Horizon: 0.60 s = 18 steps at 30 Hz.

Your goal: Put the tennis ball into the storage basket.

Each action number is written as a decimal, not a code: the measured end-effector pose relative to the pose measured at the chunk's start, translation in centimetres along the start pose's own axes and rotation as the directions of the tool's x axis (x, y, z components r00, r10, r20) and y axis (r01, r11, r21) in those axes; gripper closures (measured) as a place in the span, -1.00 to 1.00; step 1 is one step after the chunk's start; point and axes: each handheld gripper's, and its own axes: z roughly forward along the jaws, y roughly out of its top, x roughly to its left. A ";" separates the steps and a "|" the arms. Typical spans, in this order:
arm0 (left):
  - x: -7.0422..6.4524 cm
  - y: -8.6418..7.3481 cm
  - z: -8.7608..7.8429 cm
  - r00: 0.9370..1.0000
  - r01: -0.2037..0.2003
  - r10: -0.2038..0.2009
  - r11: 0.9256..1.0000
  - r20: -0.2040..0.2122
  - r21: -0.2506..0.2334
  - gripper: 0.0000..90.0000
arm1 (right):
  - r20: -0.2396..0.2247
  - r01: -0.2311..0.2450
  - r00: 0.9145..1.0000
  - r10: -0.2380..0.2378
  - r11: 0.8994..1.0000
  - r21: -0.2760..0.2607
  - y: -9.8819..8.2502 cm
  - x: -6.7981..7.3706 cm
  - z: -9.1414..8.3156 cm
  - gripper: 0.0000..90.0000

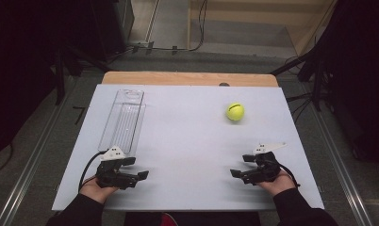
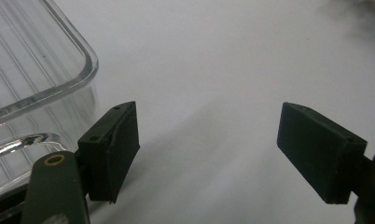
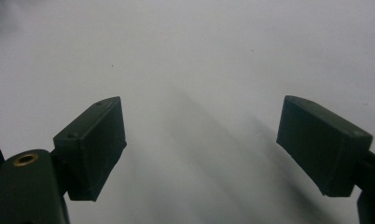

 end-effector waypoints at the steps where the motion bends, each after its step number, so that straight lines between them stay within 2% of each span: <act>1: 0.0 0.0 0.0 1.000 0.000 0.000 1.000 0.002 -0.001 -0.53 | -0.002 0.002 1.000 -0.002 1.000 -0.007 -0.1 0.0 0.0 -0.70; 6: 0.0 0.0 0.0 1.000 0.003 -0.003 1.000 0.002 0.000 -0.53 | -0.024 -0.010 1.000 0.010 1.000 -0.001 -0.1 0.0 0.0 -0.70; 12: 0.0 0.1 0.0 1.000 0.007 -0.007 1.000 0.007 -0.003 -0.53 | -0.033 -0.012 0.999 0.011 1.000 -0.027 0.0 0.3 -0.4 -0.70; 16: -0.1 0.1 0.0 1.000 0.011 -0.011 1.000 0.006 -0.008 -0.53 | -0.022 -0.006 1.000 0.005 1.000 -0.031 0.0 0.5 -0.6 -0.70; 18: -0.2 0.1 0.0 1.000 -0.004 0.004 1.000 -0.006 -0.004 -0.53 | -0.027 -0.014 1.000 0.013 1.000 -0.025 0.0 0.3 -0.6 -0.70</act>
